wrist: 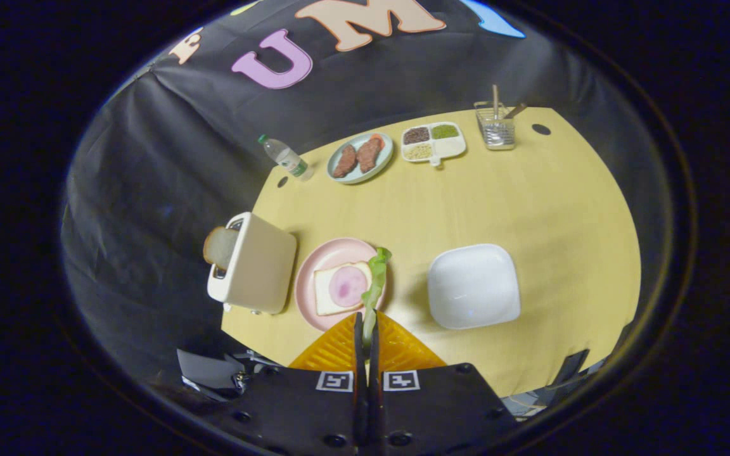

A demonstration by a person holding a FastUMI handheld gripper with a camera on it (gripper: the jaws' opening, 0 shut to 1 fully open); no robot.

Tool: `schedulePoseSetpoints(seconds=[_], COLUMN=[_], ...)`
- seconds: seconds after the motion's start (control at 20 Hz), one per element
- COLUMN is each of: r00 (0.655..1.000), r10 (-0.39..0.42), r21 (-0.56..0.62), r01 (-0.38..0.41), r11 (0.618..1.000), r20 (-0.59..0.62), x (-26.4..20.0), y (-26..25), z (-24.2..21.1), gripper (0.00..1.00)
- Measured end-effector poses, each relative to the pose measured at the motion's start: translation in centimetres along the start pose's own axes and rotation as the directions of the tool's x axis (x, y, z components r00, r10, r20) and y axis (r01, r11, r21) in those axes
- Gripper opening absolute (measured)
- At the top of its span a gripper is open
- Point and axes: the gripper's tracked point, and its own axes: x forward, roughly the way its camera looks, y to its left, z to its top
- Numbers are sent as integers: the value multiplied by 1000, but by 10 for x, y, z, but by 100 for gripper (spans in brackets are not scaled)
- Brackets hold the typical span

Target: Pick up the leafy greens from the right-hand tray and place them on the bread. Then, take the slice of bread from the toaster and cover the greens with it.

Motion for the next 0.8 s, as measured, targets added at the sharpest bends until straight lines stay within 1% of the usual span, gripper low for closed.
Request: schedulePoseSetpoints(seconds=[0.2, 0.35, 0.5, 0.65, 0.7, 0.8], r00=[997, 991, 984, 981, 981, 982], r10=[79, 122, 151, 142, 126, 52], r21=[13, -4, -14, -16, -22, -62], r01=[-79, -122, -153, -146, -130, -64], r11=[997, 992, 988, 989, 991, 996], r20=[-11, -47, -93, -135, -150, -184], x=[31, 61, 88, 113, 122, 139], y=[54, 89, 111, 113, 107, 85], z=[1, -10, -19, -25, -28, -31], gripper=[4, 4, 4, 4, 4, 3])
